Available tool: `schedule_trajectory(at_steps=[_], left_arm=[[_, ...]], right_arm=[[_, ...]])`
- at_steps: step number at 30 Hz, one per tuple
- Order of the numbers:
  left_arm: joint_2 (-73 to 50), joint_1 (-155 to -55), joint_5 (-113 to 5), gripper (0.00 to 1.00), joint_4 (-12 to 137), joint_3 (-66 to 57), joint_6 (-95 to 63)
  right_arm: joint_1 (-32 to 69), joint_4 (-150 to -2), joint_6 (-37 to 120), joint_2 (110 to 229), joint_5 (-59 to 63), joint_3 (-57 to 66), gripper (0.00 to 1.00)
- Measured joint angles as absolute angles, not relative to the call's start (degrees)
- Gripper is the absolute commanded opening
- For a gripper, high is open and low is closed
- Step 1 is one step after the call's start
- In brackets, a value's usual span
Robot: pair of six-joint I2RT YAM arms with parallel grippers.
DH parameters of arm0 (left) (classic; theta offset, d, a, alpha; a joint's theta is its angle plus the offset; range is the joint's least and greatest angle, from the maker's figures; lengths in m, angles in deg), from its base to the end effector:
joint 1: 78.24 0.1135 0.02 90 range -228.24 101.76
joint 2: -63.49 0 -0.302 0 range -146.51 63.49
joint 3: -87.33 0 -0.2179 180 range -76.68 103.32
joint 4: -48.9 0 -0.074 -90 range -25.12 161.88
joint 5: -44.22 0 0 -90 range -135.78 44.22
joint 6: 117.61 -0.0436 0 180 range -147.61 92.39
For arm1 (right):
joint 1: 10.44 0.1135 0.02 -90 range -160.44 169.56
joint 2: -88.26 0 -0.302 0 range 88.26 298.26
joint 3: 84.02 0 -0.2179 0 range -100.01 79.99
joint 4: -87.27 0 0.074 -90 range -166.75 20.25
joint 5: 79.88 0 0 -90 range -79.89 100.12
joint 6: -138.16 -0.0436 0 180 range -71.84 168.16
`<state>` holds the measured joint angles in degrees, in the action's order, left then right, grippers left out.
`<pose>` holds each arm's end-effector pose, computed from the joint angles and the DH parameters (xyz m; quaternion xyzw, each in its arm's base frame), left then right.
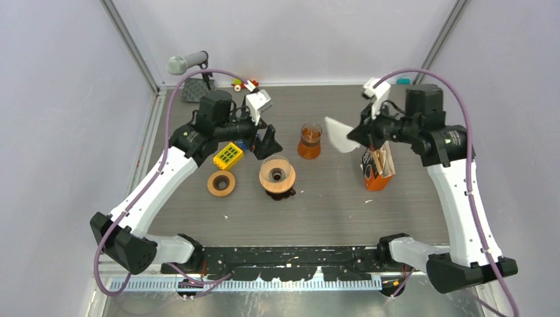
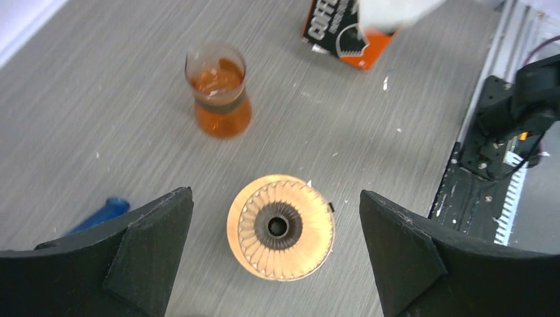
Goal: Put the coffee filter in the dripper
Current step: Pick up the coffee filter from the coffee filter holder.
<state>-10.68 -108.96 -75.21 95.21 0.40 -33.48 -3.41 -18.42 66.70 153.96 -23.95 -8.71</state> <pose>0.1981 -0.1426 0.4231 0.3847 0.7433 -0.3201 0.4439 0.1508 0.0432 0.4622 -0.3192 0.7985 0.2149 0.4630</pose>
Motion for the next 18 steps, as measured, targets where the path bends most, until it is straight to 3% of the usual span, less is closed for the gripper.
schedule_trajectory(at_steps=[5,13,18], left_arm=[[-11.0,-110.1,-80.4,0.96,96.7,5.1,-36.6],[-10.9,-113.3,-86.2,0.93,101.9,6.9,-45.0],[-12.2,-115.3,-89.1,0.82,105.5,7.8,-48.7]], right_arm=[[8.5,-19.9,69.2,154.1,-27.9,-7.6,0.00],[18.9,-20.1,74.2,159.4,-31.9,-7.0,0.00],[21.9,-20.2,75.4,160.7,-33.6,-5.9,0.00]])
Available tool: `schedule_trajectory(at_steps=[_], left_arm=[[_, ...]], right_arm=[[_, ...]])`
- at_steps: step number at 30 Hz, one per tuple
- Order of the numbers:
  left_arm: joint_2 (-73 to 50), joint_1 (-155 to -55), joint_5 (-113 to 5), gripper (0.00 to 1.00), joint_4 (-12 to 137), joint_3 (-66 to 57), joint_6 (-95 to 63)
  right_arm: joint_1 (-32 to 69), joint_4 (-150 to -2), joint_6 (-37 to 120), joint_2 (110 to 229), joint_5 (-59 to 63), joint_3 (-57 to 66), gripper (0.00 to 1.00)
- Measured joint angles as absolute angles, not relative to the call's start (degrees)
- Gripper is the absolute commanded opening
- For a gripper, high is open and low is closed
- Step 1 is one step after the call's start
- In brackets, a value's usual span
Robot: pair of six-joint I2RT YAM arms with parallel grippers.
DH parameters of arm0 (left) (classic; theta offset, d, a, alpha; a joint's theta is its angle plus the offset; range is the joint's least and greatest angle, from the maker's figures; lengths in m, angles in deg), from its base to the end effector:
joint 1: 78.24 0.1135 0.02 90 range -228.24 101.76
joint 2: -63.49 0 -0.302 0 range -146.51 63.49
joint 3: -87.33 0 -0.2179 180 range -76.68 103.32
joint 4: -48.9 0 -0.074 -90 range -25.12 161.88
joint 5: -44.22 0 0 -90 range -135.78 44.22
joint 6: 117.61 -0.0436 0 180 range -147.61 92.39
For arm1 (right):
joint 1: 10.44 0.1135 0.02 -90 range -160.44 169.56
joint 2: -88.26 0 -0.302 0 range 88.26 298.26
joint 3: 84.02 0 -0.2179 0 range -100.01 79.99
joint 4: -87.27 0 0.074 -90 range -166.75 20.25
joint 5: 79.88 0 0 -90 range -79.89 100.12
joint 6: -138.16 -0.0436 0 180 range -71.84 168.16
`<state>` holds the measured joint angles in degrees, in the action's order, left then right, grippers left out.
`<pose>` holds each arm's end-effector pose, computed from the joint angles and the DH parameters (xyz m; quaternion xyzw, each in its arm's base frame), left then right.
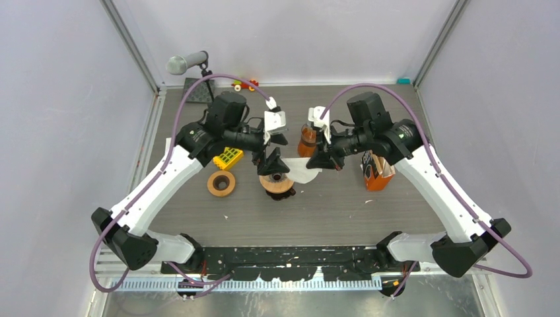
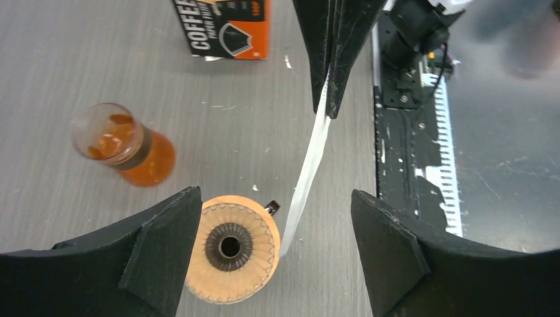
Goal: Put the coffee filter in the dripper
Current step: Pick up the coffee filter from the coffee filter holder.
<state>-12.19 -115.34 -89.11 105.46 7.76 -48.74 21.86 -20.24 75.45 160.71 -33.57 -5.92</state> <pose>0.1678 -0.1644 0.4416 0.5520 0.6221 -0.3822 0.4027 0.1494 0.1301 0.4366 -0.5517 0.6651 0.3571 0.3545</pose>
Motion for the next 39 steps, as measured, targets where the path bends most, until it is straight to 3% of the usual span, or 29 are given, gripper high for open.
schedule_trajectory(at_steps=[8,15,17,22,24,31,39], left_arm=[[-14.9,-116.5,-94.6,0.45,106.8,7.0,-50.2],[-15.0,-116.5,-98.2,0.01,106.6,5.8,-49.4],[-15.1,-116.5,-98.9,0.00,106.5,5.4,-49.0],[-14.7,-116.5,-99.8,0.00,103.5,3.0,-47.1],[-13.5,-116.5,-98.7,0.00,101.0,0.2,-44.8],[-9.9,-116.1,-93.5,0.00,96.0,-3.1,-38.3],[-7.0,-114.9,-92.3,0.00,91.7,-7.9,-32.1]], right_arm=[[22.6,-20.8,75.8,160.6,-35.7,-5.7,0.00],[22.6,-22.3,75.4,159.5,-35.7,-3.5,0.00],[22.6,-22.5,75.0,158.9,-35.6,-3.2,0.06],[22.6,-24.4,72.1,157.6,-34.0,-2.4,0.53],[22.6,-26.2,70.5,156.7,-31.5,-1.6,0.63],[20.9,-31.8,66.1,150.2,-24.5,4.2,0.62],[14.8,-36.5,61.9,146.6,-25.8,7.2,0.46]])
